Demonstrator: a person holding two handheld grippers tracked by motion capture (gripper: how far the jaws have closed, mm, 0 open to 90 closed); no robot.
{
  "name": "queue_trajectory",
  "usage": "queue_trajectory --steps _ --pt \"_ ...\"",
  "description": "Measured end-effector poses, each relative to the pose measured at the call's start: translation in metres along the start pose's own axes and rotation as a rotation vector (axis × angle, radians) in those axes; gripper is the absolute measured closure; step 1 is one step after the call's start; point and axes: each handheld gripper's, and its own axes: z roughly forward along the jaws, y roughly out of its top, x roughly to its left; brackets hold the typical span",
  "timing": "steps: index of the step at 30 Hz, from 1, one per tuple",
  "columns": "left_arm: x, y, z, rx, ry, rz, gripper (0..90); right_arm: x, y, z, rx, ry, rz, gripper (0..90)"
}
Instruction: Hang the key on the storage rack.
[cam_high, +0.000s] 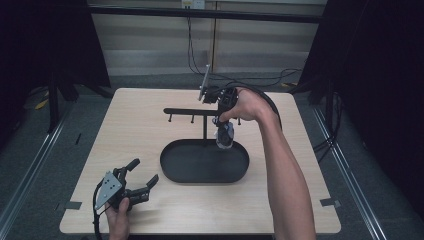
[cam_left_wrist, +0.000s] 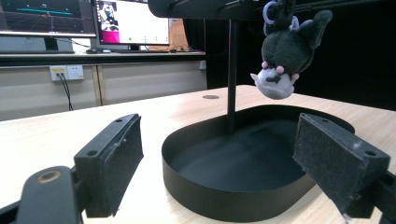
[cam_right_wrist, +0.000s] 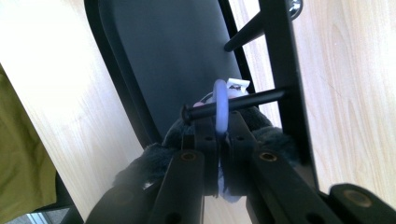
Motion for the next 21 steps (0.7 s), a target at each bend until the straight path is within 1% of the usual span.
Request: queue_trajectory --steps 4,5,8,9,11,12,14,15,18,19,20,21 --pt "0.0 0.0 0.0 -0.001 0.0 0.001 15.4 -0.001 0.001 0.001 0.005 -0.006 -0.003 86.0" --pt "0.0 0.0 0.0 -0.001 0.001 0.002 15.4 -0.001 0.001 0.002 -0.006 -0.013 -0.002 85.7" --pt "0.0 0.0 0.0 0.004 0.0 0.002 15.4 0.0 0.001 0.002 -0.004 -0.015 -0.001 85.8" --pt "0.0 0.0 0.0 -0.001 0.001 0.002 15.4 0.0 0.0 0.003 -0.014 -0.015 0.006 85.8" --pt "0.0 0.0 0.0 -0.001 0.001 0.002 15.4 -0.001 -0.001 0.001 -0.01 -0.014 0.014 85.5" --pt "0.0 0.0 0.0 0.002 0.0 0.004 15.4 0.0 -0.002 0.001 -0.025 -0.011 0.015 84.2" --pt "0.0 0.0 0.0 0.005 -0.001 0.005 15.4 -0.001 -0.003 0.001 -0.035 -0.01 0.019 83.4" --pt "0.0 0.0 0.0 0.006 -0.002 0.006 15.4 -0.001 -0.006 0.0 -0.047 -0.002 0.021 83.4" --pt "0.0 0.0 0.0 0.002 -0.001 0.004 15.4 0.001 -0.008 -0.001 -0.051 -0.002 0.021 82.8" --pt "0.0 0.0 0.0 0.004 -0.001 0.005 15.4 0.001 -0.01 0.0 -0.058 -0.001 0.03 82.1" --pt "0.0 0.0 0.0 0.002 0.0 0.004 15.4 0.001 -0.011 0.0 -0.058 -0.004 0.023 81.2" --pt "0.0 0.0 0.0 0.002 0.0 0.004 15.4 0.002 -0.012 0.0 -0.062 -0.003 0.033 79.1"
